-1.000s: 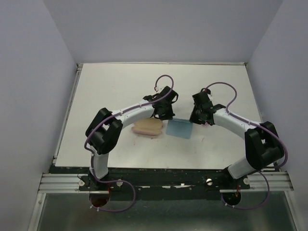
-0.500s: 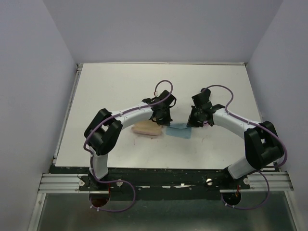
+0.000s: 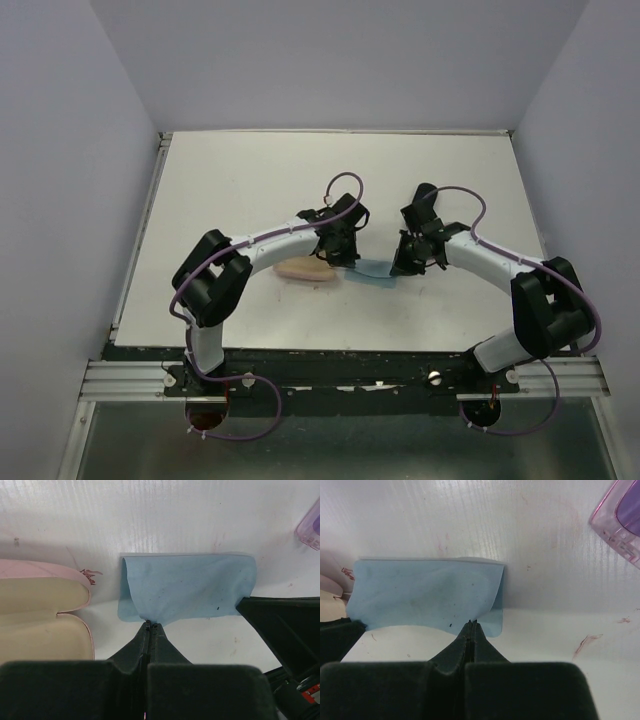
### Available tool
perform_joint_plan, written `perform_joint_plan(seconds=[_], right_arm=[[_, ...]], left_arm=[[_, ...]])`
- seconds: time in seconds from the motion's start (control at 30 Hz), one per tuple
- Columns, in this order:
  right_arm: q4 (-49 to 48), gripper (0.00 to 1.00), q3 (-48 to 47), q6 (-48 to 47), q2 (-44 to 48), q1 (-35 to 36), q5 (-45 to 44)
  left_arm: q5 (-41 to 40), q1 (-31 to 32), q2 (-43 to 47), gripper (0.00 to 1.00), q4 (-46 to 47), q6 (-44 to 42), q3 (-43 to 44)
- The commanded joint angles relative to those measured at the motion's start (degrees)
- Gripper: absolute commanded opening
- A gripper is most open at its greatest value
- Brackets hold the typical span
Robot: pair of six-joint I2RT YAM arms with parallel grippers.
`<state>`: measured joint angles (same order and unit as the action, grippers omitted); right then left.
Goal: Organize the sunglasses
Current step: Fold the glasses cleaning cloth at the center of the board.
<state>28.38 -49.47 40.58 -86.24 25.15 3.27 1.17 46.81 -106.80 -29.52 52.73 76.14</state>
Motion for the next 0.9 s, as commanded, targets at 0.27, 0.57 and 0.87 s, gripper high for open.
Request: perform_joint_plan(seconds=[0.27, 0.57, 0.87], right_arm=[[0.4, 0.02, 2.8, 0.7, -0.4, 0.0, 2.9], [-2.1, 0.06, 3.9, 1.3, -1.7, 0.0, 3.8], [-1.0, 0.22, 4.6, 1.2, -0.6, -0.2, 3.7]], left_arm=[[-0.1, 0.4, -0.9, 0.00, -2.6, -0.1, -0.2], [0.1, 0.5, -2.3, 0.05, -3.0, -0.1, 0.5], [0.4, 0.7, -1.5, 0.27, -3.4, -0.3, -0.1]])
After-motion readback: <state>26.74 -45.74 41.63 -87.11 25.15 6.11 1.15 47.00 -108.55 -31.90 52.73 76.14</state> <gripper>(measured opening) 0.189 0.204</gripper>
